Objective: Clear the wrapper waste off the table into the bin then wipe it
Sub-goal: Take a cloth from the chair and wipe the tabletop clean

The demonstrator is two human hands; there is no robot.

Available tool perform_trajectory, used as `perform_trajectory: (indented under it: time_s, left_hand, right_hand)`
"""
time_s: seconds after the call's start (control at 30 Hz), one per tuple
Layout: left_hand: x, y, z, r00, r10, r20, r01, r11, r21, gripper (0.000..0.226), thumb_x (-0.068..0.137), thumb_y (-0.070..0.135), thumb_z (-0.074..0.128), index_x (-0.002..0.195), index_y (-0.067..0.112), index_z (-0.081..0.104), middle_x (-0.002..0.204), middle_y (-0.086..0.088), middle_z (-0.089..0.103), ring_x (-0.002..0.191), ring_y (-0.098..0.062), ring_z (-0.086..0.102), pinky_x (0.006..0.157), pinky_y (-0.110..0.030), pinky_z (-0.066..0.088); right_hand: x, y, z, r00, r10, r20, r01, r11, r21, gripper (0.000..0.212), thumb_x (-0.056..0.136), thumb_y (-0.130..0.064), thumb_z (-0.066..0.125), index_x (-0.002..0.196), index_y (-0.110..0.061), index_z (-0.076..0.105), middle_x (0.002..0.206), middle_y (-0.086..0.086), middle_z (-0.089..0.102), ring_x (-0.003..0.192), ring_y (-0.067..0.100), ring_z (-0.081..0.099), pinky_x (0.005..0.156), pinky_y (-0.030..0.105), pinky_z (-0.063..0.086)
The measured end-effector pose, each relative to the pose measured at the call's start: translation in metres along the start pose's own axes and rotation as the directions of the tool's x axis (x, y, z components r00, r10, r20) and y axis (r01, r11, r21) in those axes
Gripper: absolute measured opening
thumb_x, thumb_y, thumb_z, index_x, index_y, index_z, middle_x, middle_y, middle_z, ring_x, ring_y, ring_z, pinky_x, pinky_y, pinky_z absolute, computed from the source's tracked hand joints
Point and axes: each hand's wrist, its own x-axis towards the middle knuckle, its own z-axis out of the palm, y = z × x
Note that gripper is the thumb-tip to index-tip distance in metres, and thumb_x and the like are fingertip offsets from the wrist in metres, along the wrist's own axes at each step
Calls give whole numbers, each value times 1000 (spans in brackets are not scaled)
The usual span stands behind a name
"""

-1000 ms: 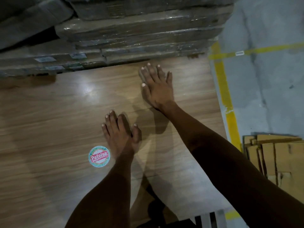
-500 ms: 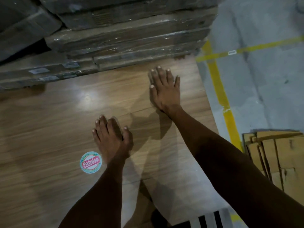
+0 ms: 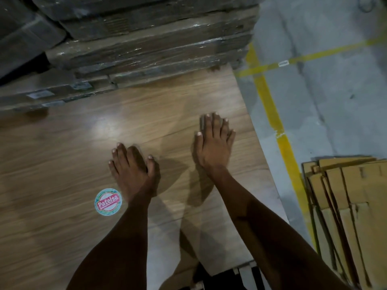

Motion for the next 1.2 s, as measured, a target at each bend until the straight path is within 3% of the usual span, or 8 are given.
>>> perform_trajectory:
  time_s: [0.2, 0.37, 0.57, 0.73, 0.8, 0.97, 1.13, 1.2]
  left_hand:
    - [-2, -1, 2, 1000, 18, -7, -18, 1000, 2, 59, 91, 43, 53, 139, 10, 44, 163, -16, 29, 153, -33, 21, 126, -52, 13]
    - [-1, -4, 6, 999, 31, -18, -30, 998, 46, 58, 90, 42, 53, 139, 11, 43, 161, -16, 31, 151, -34, 23, 124, -54, 16]
    - [-4, -7, 7, 950, 311, 43, -313, 946, 83, 51, 96, 43, 50, 136, 12, 50, 158, -13, 35, 150, -33, 27, 122, -52, 20]
    - [-5, -8, 2, 890, 447, 87, -451, 892, 28, 64, 87, 64, 55, 129, 15, 56, 155, -11, 41, 149, -30, 31, 118, -53, 25]
    - [-3, -8, 1, 886, 448, 118, -455, 890, 35, 69, 85, 70, 54, 130, 17, 54, 155, -9, 39, 148, -30, 31, 117, -54, 25]
    - [-4, -7, 6, 880, 449, 156, -461, 886, 50, 67, 92, 68, 51, 135, 17, 50, 159, -12, 34, 150, -33, 26, 120, -58, 20]
    - [-19, 3, 20, 910, 361, 201, -400, 892, 209, 68, 101, 56, 44, 148, 7, 41, 163, -23, 28, 151, -42, 25, 116, -67, 22]
    - [-27, 10, 26, 935, 299, 190, -339, 909, 240, 65, 102, 49, 43, 150, 5, 37, 163, -24, 27, 150, -43, 26, 112, -73, 23]
  right_hand:
    - [-40, 22, 0, 936, -340, 93, 345, 937, -49, 67, 105, -53, 35, 165, -29, 16, 173, -1, 11, 159, 33, 9, 122, 67, 11]
    - [-63, 26, 0, 998, 66, -6, -67, 998, -19, 65, 106, -50, 30, 165, -27, 13, 173, 1, 11, 158, 35, 10, 125, 61, 9]
    - [-107, 45, 3, 968, -242, 71, 247, 967, -67, 67, 105, -53, 30, 165, -29, 13, 174, -1, 8, 159, 32, 8, 123, 63, 11]
    - [-134, 46, 3, 961, 271, -46, -271, 963, 6, 67, 105, -49, 31, 165, -22, 16, 172, 7, 15, 157, 39, 14, 121, 65, 16]
    - [-147, 45, 5, 970, 243, -7, -243, 970, -1, 69, 105, -52, 27, 165, -23, 12, 173, 8, 11, 158, 39, 9, 122, 68, 11]
    - [-178, 70, 1, 970, -215, 112, 224, 972, -72, 71, 104, -56, 29, 165, -28, 5, 174, 1, -1, 160, 35, 3, 121, 69, 13]
    - [-185, 68, -4, 964, 266, 10, -266, 964, 3, 70, 105, -55, 30, 165, -25, 9, 174, 5, 6, 158, 37, 6, 125, 64, 7]
    - [-195, 67, -2, 982, 179, 66, -178, 984, -22, 74, 104, -60, 26, 165, -25, 5, 174, 5, -1, 159, 38, -3, 123, 64, -6]
